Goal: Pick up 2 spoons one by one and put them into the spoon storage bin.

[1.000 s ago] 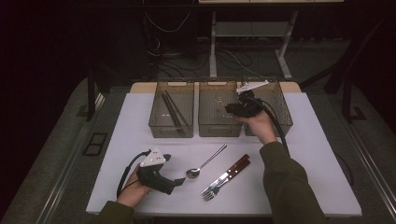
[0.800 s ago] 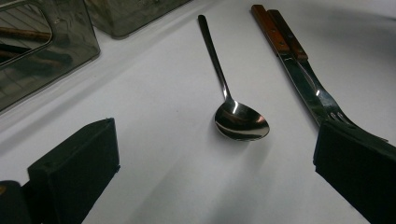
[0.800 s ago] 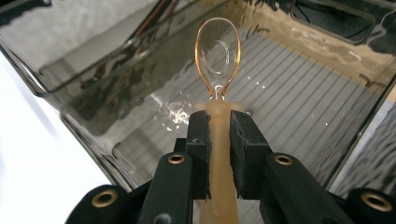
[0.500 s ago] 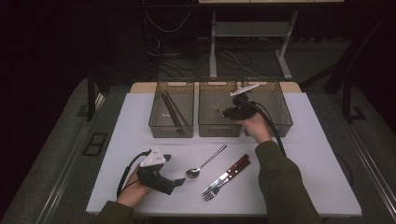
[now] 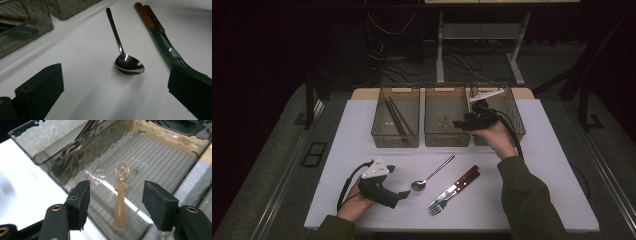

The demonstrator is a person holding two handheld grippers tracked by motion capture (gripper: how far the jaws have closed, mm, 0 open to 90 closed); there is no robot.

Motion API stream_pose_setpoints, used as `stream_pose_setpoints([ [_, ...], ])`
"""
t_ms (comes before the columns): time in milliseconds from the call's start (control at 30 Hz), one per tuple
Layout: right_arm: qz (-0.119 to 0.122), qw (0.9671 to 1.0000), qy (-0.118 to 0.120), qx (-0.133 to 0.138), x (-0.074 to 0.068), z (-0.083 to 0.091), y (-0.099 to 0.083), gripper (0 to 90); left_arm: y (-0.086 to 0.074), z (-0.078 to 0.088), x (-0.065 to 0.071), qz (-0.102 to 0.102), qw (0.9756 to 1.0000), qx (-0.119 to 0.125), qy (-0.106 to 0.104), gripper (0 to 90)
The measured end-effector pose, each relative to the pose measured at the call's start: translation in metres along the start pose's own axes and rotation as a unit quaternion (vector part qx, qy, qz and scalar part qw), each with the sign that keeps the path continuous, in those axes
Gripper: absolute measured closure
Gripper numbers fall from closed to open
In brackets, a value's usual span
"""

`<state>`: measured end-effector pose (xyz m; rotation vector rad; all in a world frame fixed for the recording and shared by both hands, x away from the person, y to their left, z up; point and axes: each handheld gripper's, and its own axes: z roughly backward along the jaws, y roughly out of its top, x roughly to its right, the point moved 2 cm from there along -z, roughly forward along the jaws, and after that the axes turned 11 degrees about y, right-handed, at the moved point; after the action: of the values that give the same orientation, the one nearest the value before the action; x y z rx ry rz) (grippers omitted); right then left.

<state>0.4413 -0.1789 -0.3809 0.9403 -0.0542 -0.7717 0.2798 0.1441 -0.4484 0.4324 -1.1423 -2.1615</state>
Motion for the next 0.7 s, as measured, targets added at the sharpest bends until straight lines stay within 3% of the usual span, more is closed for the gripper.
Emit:
stream_pose_setpoints([
  [100, 0.01, 0.9998, 0.004, 0.017, -0.005, 0.012, -0.005, 31.3, 0.0, 0.0, 0.0, -0.001, 1.0, 0.0, 0.0, 0.0],
  [333, 0.024, 0.9994, 0.016, 0.018, -0.015, 0.038, -0.021, 25.6, 0.0, 0.0, 0.0, 0.001, 1.0, -0.001, 0.002, 0.0],
  [567, 0.043, 0.9981, -0.028, 0.034, -0.024, 0.052, -0.041, 23.8, 0.0, 0.0, 0.0, -0.001, 1.0, -0.002, 0.002, 0.0],
  [700, 0.041, 0.9981, -0.03, 0.036, -0.027, 0.056, -0.054, 19.2, 0.0, 0.0, 0.0, 0.0, 1.0, -0.002, 0.002, 0.0],
])
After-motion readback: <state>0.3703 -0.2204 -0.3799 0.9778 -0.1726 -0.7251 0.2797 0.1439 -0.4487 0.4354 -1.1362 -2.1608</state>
